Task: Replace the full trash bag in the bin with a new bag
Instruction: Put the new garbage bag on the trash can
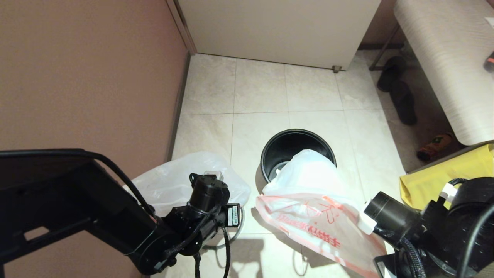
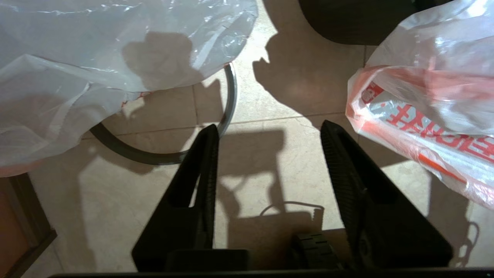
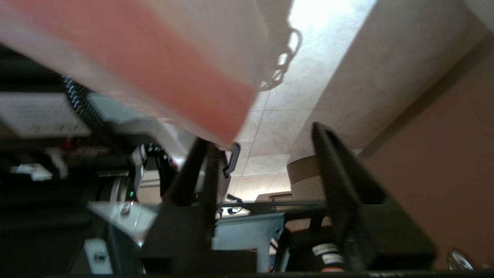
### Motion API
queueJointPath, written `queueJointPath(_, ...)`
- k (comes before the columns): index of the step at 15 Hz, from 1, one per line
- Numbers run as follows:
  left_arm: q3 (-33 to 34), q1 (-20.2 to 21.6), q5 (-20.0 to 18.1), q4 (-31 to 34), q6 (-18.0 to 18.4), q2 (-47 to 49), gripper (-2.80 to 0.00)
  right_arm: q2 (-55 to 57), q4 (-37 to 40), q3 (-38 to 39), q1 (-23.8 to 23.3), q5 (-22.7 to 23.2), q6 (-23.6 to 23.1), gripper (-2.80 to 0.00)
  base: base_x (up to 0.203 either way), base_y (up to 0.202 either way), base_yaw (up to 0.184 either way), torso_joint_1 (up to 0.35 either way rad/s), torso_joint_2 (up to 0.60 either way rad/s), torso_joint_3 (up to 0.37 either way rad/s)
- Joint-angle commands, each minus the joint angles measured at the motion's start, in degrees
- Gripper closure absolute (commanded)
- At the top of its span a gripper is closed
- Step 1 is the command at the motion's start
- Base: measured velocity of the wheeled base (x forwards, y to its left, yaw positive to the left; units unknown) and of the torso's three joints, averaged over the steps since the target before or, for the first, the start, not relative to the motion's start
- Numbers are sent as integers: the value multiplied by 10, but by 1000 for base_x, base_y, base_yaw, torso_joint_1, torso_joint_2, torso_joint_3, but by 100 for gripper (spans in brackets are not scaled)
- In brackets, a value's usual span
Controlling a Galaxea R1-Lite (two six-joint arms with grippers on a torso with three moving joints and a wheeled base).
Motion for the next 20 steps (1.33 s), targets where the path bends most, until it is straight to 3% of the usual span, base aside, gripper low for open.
queueJointPath(1, 1, -15, 1, -3, -4, -5, 0, -19, -3, 5, 21, 6, 2, 0, 0, 0, 0, 0, 0, 0)
queueJointPath(6, 14, -30, -3, -35, -23, 41, 0, 62, -83, -59, 22, -8, -3, 0, 0, 0, 0, 0, 7, 0)
queueJointPath(10, 43, -31, -24, -154, -22, 106, 0, 70, -87, -200, -11, -11, -53, 0, 0, 0, 0, 0, 8, 1)
queueJointPath(12, 36, -28, -24, -157, -23, 106, 0, 75, -88, -226, -42, -11, -95, 0, 0, 0, 0, 0, 0, 0)
queueJointPath(17, 32, -26, -24, -170, -22, 83, 0, 96, -121, -225, -84, -11, -124, 0, 0, 0, 0, 0, 0, 0)
queueJointPath(20, -22, -25, -26, -84, -24, 47, 0, 105, -122, -224, -85, -11, -124, 0, 0, 0, 0, 0, 0, 0)
